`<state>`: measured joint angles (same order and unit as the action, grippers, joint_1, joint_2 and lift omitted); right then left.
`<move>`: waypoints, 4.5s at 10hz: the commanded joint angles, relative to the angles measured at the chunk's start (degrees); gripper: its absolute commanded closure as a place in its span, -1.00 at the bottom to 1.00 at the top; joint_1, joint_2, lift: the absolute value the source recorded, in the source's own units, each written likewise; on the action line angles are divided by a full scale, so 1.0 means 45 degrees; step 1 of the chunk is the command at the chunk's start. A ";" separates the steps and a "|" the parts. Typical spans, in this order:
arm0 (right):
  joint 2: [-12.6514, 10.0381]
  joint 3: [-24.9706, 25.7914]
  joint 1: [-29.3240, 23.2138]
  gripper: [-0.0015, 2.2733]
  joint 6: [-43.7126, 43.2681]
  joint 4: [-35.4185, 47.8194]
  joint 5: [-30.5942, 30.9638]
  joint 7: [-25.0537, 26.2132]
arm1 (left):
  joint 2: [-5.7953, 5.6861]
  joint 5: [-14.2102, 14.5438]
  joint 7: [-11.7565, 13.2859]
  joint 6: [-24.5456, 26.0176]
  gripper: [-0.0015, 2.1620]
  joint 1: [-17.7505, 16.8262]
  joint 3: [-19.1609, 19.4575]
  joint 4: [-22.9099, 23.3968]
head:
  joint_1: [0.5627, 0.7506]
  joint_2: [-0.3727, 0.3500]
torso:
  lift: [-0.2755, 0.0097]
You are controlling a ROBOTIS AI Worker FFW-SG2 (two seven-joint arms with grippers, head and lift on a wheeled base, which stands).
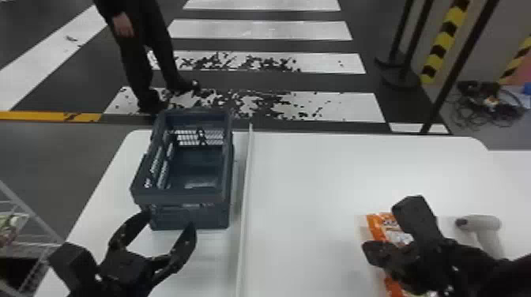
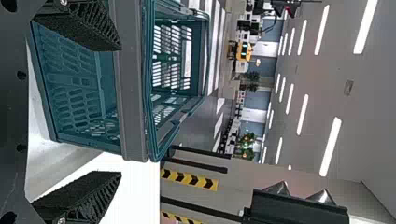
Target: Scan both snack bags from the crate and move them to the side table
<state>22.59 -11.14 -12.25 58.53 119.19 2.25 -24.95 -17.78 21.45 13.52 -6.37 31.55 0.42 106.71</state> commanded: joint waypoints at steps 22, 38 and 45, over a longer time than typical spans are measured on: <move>-0.0625 0.7788 -0.0384 -0.90 -0.2350 -0.3479 -0.3001 0.0622 | -0.0247 0.0038 0.0002 -0.0274 -0.96 0.0039 0.0044 -0.0120 | 0.41 -0.74 | 0.24; -0.0644 0.7886 0.0007 0.97 -0.1842 -0.3909 -0.2259 -0.0120 | -0.0130 -0.0040 0.0002 -0.0352 -0.96 0.0039 0.0083 -0.0217 | 0.41 -0.80 | 0.24; -0.2207 0.8608 -0.3098 0.97 0.3080 0.3747 -0.1692 0.0700 | -0.0228 0.0038 0.0002 -0.0664 -0.96 -0.0039 -0.0053 -0.0510 | 0.41 -0.74 | 0.24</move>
<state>13.26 27.78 -25.15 70.65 133.55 -5.80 -21.77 -18.72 21.60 13.53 -9.40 31.50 0.27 104.56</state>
